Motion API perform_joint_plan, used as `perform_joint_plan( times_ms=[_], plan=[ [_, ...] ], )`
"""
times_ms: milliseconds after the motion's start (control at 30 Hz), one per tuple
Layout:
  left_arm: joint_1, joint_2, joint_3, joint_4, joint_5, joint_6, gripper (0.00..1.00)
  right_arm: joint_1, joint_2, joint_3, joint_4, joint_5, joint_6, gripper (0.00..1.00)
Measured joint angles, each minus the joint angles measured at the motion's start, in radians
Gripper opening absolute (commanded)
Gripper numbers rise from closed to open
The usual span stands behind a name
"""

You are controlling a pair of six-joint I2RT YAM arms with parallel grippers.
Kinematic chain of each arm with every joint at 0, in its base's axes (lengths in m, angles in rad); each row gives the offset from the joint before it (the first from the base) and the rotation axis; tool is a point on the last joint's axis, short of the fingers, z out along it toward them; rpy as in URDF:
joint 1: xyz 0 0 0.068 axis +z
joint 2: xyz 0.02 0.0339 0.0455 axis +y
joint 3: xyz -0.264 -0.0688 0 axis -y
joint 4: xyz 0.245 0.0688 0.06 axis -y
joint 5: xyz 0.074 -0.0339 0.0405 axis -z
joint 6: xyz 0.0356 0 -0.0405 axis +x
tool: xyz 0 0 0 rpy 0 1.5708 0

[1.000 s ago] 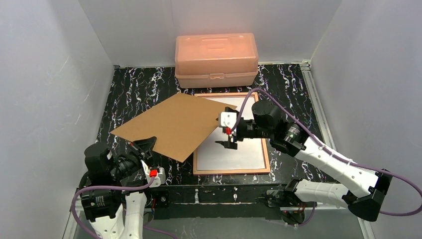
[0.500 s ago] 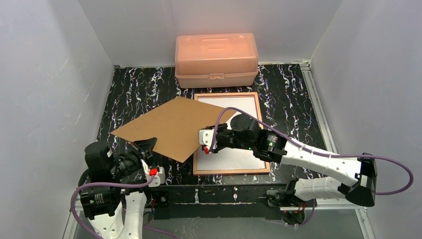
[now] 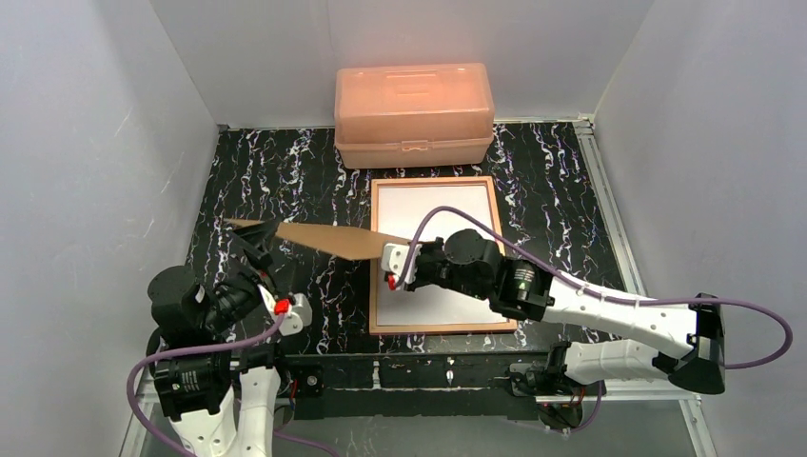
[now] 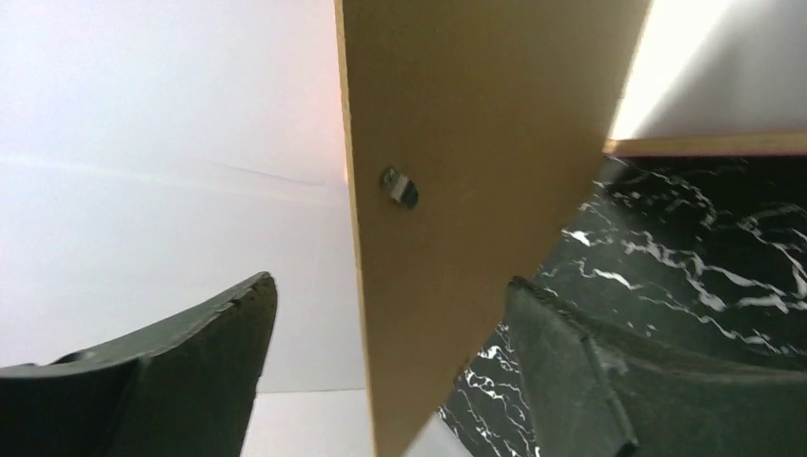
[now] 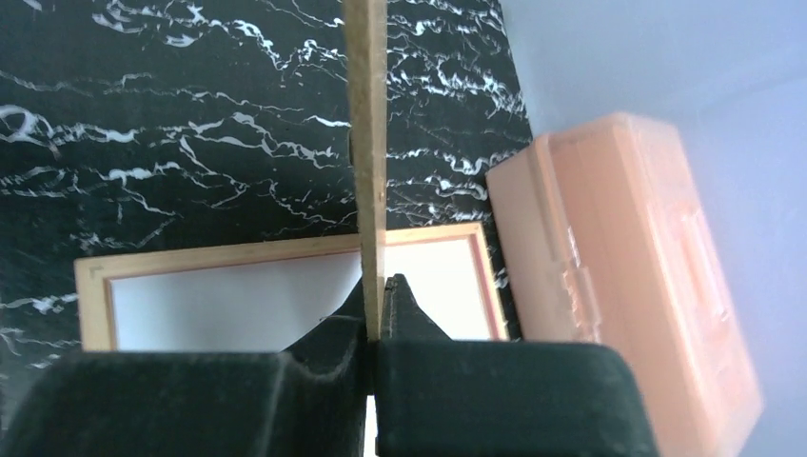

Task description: Put the photo into the frame

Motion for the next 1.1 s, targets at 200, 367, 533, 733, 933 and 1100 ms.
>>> perform_joint_plan(
  times_ms=[200,367,533,733,933,1100],
  plan=[
    [0.0,0.043,0.017,0.259,-0.108,-0.346,0.98,-0.001,0.029,0.163,-0.136,0.097,0.237,0.01],
    [0.0,0.16,0.103,0.407,-0.298,-0.665,0.98,-0.007,0.142,0.435,-0.271,0.157,0.433,0.01],
    [0.0,0.241,0.159,0.422,-0.464,-0.899,0.98,-0.047,0.191,0.582,-0.387,0.132,0.618,0.01],
    [0.0,0.287,0.173,0.356,-0.523,-1.04,0.98,-0.253,0.207,0.674,-0.547,-0.064,0.814,0.01],
    [0.0,0.347,0.174,0.227,-0.451,-1.073,0.96,-0.598,0.17,0.472,-0.469,-0.429,1.018,0.01],
    [0.0,0.394,0.161,0.122,-0.383,-1.045,0.95,-0.771,0.227,0.336,-0.395,-0.699,1.199,0.01]
  ],
)
